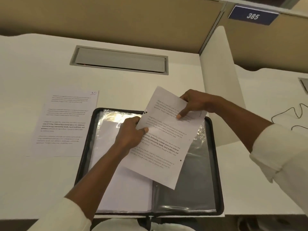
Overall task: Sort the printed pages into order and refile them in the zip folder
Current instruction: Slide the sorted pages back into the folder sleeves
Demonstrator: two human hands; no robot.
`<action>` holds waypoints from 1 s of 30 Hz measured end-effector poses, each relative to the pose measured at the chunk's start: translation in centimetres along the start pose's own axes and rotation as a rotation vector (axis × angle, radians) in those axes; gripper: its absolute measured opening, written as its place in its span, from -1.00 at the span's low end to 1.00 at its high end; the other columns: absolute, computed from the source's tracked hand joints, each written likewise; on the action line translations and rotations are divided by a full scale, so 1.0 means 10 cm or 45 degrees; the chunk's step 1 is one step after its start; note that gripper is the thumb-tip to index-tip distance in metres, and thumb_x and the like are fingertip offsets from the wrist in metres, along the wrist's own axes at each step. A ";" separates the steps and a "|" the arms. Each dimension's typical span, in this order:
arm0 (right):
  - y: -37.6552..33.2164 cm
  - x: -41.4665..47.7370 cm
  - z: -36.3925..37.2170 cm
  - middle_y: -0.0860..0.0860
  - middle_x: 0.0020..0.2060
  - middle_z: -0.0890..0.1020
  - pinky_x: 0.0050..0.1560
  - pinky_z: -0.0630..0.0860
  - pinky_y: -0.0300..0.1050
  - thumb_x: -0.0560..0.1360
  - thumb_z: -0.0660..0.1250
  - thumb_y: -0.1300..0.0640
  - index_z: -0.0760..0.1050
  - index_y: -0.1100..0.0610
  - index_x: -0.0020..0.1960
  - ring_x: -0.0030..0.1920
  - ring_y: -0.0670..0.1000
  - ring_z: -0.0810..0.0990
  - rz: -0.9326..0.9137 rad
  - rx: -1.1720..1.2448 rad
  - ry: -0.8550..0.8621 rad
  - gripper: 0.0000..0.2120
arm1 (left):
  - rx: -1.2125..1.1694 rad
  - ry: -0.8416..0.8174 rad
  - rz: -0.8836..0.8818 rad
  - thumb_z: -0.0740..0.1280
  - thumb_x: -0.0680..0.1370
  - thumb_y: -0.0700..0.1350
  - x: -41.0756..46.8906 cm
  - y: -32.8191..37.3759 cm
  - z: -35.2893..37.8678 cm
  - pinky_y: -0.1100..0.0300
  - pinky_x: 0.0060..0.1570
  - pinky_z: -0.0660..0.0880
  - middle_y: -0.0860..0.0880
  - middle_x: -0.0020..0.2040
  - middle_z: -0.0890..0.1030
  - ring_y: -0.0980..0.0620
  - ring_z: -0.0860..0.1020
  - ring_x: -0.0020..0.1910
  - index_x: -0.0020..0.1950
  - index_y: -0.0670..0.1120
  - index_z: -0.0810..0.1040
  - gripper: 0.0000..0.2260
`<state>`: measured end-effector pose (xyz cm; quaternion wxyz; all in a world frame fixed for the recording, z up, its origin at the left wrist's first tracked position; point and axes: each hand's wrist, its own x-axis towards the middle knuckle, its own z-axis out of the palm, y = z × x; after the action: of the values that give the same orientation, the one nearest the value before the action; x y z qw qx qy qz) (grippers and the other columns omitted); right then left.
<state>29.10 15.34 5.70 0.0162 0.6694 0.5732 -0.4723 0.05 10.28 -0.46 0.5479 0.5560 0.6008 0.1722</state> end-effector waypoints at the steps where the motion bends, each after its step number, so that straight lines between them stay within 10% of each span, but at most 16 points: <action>1: -0.01 0.07 -0.04 -0.08 -0.06 0.78 0.01 0.66 -0.12 0.32 0.71 0.07 0.75 -0.01 -0.02 -0.02 0.03 0.75 0.000 -0.035 -0.033 -0.73 | -0.015 0.029 -0.015 0.49 0.60 -0.11 0.01 0.01 0.02 0.04 -0.08 0.69 0.07 -0.01 0.75 0.05 0.74 -0.12 0.20 -0.04 0.68 -0.82; 11: 0.14 0.54 -0.83 0.03 -0.06 0.72 -0.16 0.50 -0.15 0.36 0.69 0.05 0.71 0.14 0.06 -0.08 0.07 0.67 -0.155 -0.485 0.034 -0.65 | 0.546 0.823 -0.240 0.44 0.62 0.08 -0.28 -0.01 0.62 0.06 -0.17 0.58 0.04 -0.21 0.64 -0.04 0.63 -0.21 -0.06 0.00 0.56 -0.82; 22: 0.22 0.75 -1.69 0.03 -0.16 0.61 -0.20 0.37 -0.10 0.37 0.68 0.05 0.66 0.19 0.14 -0.06 0.15 0.54 -0.322 -0.651 0.205 -0.58 | 0.895 0.609 -0.048 0.26 0.65 0.24 -0.34 0.29 2.31 -0.02 0.26 0.46 -0.05 0.19 0.57 -0.07 0.47 0.22 0.18 -0.07 0.62 -0.59; 26: 0.22 0.81 -1.85 -0.01 -0.27 0.53 -0.31 0.34 -0.13 0.38 0.68 0.05 0.55 0.17 -0.12 -0.13 0.17 0.50 -0.357 -0.719 0.248 -0.66 | 0.988 0.548 -0.046 0.25 0.57 0.42 -0.17 0.44 2.73 -0.12 0.38 0.38 -0.12 0.49 0.41 -0.16 0.32 0.48 0.35 -0.09 0.54 -0.36; 30: 0.17 0.88 -2.01 0.23 -0.14 0.67 -0.12 0.57 0.08 0.34 0.70 0.00 0.62 0.27 -0.05 -0.11 0.27 0.62 -0.366 -0.796 0.299 -0.57 | 1.052 0.438 -0.122 0.18 0.56 0.48 -0.07 0.58 2.93 -0.29 0.52 0.19 -0.22 0.63 0.20 -0.28 0.10 0.63 0.53 -0.15 0.34 -0.19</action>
<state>41.86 32.68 10.20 0.0877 0.5944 0.7761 -0.1915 27.52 -0.28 -5.38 0.1795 0.6629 0.7267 -0.0177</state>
